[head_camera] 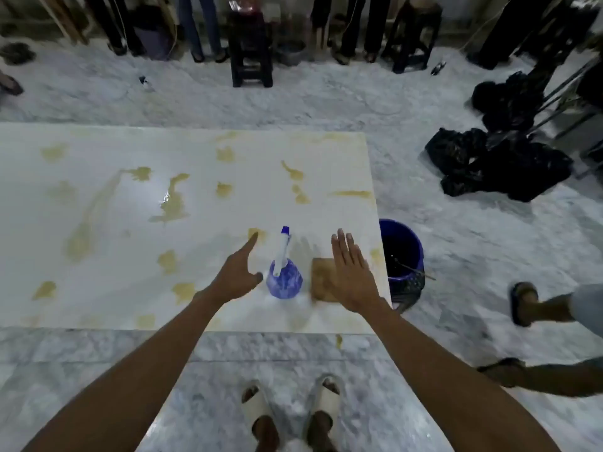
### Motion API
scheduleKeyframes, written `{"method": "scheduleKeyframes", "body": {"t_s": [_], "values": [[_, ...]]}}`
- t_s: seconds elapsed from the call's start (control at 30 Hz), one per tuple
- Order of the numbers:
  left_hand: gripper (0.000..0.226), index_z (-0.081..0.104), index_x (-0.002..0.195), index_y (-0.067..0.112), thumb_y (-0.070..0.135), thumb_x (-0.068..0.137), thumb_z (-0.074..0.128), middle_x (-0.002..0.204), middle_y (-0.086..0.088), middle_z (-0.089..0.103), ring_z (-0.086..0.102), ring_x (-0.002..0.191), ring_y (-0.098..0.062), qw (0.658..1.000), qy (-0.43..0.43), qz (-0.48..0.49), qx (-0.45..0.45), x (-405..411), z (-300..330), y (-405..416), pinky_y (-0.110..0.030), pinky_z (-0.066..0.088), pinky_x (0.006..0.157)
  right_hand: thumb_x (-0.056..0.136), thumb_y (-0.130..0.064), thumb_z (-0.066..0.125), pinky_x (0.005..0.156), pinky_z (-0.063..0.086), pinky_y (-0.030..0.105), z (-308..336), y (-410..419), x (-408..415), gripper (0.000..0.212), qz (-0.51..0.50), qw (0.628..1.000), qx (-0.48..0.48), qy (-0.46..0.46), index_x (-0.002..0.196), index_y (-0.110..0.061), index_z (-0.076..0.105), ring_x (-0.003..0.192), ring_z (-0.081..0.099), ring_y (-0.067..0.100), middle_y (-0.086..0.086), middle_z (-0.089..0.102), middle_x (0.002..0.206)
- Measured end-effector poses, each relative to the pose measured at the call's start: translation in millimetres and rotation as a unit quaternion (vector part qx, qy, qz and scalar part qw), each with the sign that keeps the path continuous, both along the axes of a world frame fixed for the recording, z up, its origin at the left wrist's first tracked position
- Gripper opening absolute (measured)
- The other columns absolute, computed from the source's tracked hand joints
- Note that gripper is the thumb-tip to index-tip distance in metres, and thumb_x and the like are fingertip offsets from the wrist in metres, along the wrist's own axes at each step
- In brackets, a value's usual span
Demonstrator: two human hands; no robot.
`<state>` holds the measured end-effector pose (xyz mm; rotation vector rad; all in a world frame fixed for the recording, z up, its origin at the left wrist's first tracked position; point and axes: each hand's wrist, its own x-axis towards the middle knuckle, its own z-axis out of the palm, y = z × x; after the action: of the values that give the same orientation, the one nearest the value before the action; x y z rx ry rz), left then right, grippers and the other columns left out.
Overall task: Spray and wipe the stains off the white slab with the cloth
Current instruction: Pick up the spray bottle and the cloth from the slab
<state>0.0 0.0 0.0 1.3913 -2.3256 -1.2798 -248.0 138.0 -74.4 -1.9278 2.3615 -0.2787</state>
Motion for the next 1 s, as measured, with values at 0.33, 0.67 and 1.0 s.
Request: {"method": "scheduleKeyframes", "body": {"t_s": [0.33, 0.67, 1.0], "values": [[0.087, 0.042, 0.153, 0.013, 0.028, 0.079, 0.086, 0.143, 0.021, 0.057, 0.061, 0.125, -0.010, 0.973, 0.221, 0.070, 0.004, -54, -42, 36, -0.037, 0.051, 0.103, 0.099, -0.056, 0.029, 0.103, 0.048, 0.049, -68, 35, -14, 0.065, 0.030, 0.987, 0.155, -0.013, 0.143, -0.015, 0.054, 0.134, 0.050, 0.038, 0.013, 0.052, 0.147], [0.058, 0.066, 0.116, 0.035, -0.011, 0.085, 0.051, 0.105, 0.010, 0.076, 0.070, 0.089, -0.041, 0.937, 0.290, 0.195, -0.009, -88, -16, 25, -0.031, 0.058, 0.072, 0.108, -0.034, 0.033, 0.067, 0.040, 0.031, 32, -10, -15, 0.037, -0.263, 0.830, -0.078, -0.485, 0.083, -0.014, 0.051, 0.067, 0.053, 0.003, 0.000, 0.053, 0.074], [0.016, 0.070, 0.100, 0.011, 0.000, 0.095, 0.060, 0.089, -0.004, 0.071, 0.056, 0.051, -0.020, 0.952, 0.271, 0.110, 0.086, -60, 73, -11, -0.028, 0.051, 0.057, 0.094, -0.044, 0.063, 0.103, 0.050, 0.047, 111, -61, -4, 0.057, -0.232, 0.492, -0.073, -0.836, 0.139, -0.011, 0.055, 0.122, 0.063, 0.026, 0.008, 0.067, 0.131]]}}
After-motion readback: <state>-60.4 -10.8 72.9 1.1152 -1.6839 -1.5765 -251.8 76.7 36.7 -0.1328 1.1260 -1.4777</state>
